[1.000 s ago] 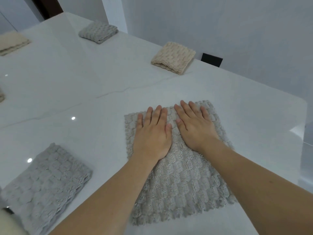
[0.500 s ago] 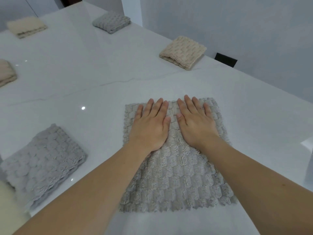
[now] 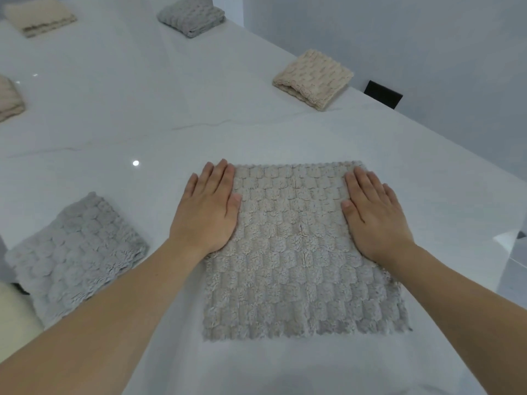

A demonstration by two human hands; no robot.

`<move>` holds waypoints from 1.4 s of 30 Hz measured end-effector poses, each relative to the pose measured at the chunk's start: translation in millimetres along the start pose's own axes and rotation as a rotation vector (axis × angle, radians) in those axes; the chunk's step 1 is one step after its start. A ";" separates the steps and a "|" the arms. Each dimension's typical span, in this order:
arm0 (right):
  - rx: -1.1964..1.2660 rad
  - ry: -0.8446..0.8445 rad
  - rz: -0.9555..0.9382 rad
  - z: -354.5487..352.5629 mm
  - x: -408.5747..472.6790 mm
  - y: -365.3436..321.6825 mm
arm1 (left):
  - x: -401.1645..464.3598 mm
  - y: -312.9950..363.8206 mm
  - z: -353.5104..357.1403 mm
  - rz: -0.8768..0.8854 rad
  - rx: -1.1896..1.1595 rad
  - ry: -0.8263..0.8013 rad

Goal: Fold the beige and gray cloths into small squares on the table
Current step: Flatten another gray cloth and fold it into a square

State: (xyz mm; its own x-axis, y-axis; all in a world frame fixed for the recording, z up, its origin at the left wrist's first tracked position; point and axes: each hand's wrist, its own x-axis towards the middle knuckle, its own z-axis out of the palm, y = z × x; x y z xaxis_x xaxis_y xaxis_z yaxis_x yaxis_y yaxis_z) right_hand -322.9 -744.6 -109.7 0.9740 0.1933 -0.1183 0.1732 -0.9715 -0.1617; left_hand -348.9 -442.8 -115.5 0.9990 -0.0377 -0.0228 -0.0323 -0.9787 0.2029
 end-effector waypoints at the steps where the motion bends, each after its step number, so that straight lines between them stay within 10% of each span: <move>1: 0.001 0.004 -0.004 0.2 0.1 0.9 | 0.4 -0.3 0.1 0.002 0.002 0.010; 17: -0.017 0.006 -0.062 12.0 -46.2 -54.5 | -59.8 93.7 12.4 0.028 0.002 -0.005; 42: -0.023 -0.031 0.023 6.7 -56.5 -4.5 | -69.0 38.1 9.9 -0.029 0.011 -0.015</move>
State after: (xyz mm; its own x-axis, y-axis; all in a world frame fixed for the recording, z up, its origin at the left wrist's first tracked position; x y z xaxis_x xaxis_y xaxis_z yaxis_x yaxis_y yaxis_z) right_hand -379.7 -750.2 -108.8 0.9728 0.1747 -0.1519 0.1544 -0.9785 -0.1364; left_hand -419.3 -479.4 -116.0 0.9990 -0.0124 -0.0429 -0.0039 -0.9816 0.1908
